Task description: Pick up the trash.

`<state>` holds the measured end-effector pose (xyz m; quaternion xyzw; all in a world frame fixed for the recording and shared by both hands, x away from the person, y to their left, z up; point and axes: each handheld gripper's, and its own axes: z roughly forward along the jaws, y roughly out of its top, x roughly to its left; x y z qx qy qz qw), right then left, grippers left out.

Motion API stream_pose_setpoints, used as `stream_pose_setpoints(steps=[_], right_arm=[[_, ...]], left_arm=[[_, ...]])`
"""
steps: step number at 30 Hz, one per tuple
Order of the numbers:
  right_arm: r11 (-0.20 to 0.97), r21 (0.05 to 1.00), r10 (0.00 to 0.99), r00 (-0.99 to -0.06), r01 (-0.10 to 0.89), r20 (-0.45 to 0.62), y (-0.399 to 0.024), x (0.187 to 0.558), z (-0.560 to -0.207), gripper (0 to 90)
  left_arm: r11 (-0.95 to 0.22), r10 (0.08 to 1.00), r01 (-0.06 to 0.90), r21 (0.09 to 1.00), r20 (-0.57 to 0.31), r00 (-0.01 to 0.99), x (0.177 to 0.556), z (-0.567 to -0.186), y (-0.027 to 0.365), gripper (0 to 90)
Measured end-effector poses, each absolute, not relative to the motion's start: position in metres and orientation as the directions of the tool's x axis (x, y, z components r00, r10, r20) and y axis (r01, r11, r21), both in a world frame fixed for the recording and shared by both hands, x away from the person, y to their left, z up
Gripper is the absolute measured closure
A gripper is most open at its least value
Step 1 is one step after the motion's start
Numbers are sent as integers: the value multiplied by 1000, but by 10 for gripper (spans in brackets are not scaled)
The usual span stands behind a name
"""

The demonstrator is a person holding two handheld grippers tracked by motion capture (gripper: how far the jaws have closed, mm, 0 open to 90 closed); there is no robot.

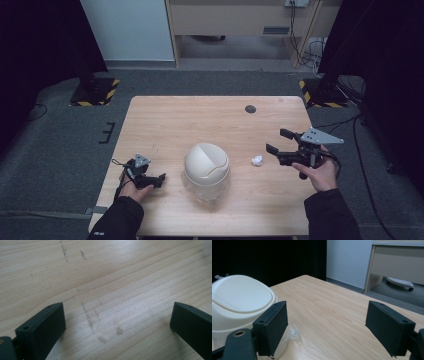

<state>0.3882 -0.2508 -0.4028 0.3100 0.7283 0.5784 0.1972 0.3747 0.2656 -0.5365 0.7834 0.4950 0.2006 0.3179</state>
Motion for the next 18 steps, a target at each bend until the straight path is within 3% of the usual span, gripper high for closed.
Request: stream_pose_setpoints(steps=[18], right_arm=[[159, 970, 623, -781, 183, 45, -211, 400, -366, 186]], left_arm=[[-308, 903, 648, 696, 0, 430, 375, -537, 266, 0]])
